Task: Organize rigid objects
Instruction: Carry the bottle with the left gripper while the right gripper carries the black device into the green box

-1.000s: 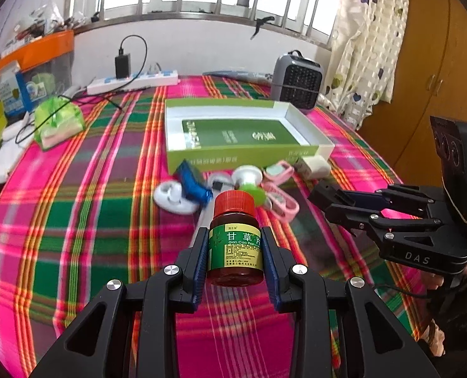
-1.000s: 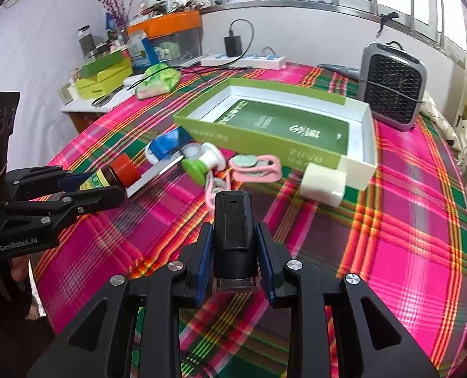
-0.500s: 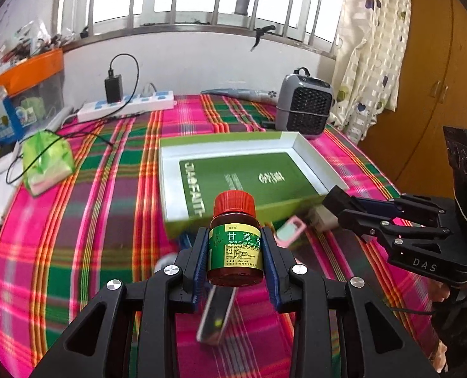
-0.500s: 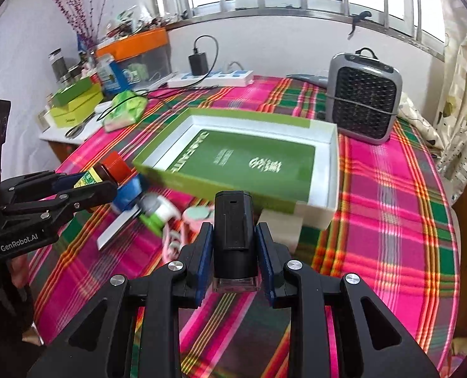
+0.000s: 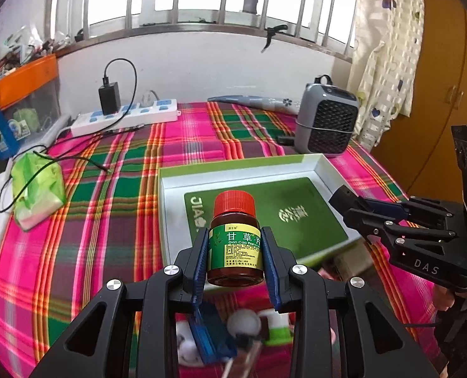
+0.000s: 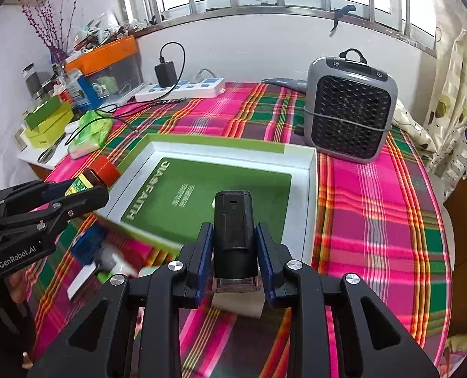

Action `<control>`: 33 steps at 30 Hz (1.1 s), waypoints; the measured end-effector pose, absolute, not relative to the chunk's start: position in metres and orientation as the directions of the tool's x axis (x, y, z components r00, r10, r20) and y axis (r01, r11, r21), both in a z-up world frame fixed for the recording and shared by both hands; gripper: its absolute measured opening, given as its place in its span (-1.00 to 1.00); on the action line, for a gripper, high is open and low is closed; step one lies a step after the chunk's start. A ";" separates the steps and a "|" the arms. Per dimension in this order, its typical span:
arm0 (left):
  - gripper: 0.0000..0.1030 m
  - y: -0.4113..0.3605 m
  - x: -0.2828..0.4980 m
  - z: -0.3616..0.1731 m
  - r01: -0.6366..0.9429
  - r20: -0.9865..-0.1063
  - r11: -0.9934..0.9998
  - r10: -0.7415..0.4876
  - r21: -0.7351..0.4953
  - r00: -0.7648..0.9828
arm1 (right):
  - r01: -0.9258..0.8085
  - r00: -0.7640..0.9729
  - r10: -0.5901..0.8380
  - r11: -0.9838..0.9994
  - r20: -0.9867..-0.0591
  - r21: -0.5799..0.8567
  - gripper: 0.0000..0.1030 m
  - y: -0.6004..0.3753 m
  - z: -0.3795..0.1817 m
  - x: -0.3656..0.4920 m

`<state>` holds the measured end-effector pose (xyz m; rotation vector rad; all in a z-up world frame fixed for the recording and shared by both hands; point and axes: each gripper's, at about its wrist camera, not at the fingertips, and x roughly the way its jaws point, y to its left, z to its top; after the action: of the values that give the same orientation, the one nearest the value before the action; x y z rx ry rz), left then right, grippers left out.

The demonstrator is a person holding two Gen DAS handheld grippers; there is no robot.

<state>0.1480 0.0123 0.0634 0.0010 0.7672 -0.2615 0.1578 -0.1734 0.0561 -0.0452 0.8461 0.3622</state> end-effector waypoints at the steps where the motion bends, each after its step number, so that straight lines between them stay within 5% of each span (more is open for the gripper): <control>1: -0.40 0.012 0.152 0.063 0.231 -0.688 0.968 -0.232 -0.095 0.688 | -0.327 0.604 0.292 0.939 -0.742 0.104 -0.44 -0.173 0.055 0.163; 33: -0.40 0.011 0.235 0.027 0.188 -0.767 0.980 -0.176 -0.073 0.618 | -0.250 0.567 0.202 0.966 -0.798 0.067 -0.44 -0.175 0.020 0.246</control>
<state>0.2354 0.0114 0.0267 0.0147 0.8806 -0.2090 0.2456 -0.1746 0.0197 -0.0555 0.9308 0.2654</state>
